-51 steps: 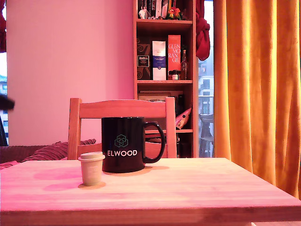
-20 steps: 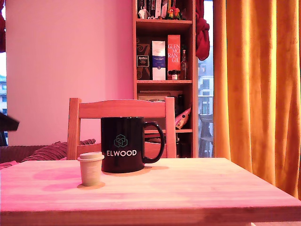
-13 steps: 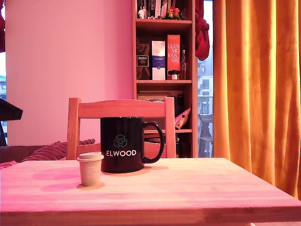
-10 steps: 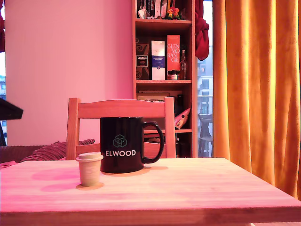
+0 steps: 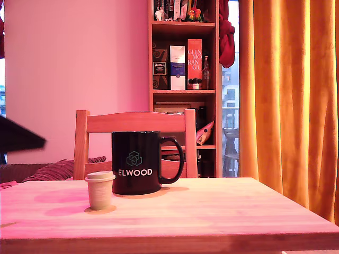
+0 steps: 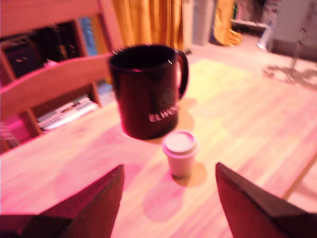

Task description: Pick up the coffee capsules on the table and drop them inside the coffee cup

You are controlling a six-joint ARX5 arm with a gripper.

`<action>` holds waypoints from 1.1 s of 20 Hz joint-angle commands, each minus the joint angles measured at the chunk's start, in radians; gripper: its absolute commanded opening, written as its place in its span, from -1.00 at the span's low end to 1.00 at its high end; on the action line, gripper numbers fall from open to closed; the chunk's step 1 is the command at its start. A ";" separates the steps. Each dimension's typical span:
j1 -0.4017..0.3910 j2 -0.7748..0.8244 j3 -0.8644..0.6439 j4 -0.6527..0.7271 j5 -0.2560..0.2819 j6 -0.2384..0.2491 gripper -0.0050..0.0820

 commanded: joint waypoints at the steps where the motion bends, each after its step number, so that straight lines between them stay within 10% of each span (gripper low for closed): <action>1: -0.001 0.082 -0.022 0.060 0.012 0.023 0.33; 10: -0.001 0.477 -0.013 0.411 0.082 0.063 0.33; 22: -0.001 0.893 0.167 0.500 0.159 0.132 0.33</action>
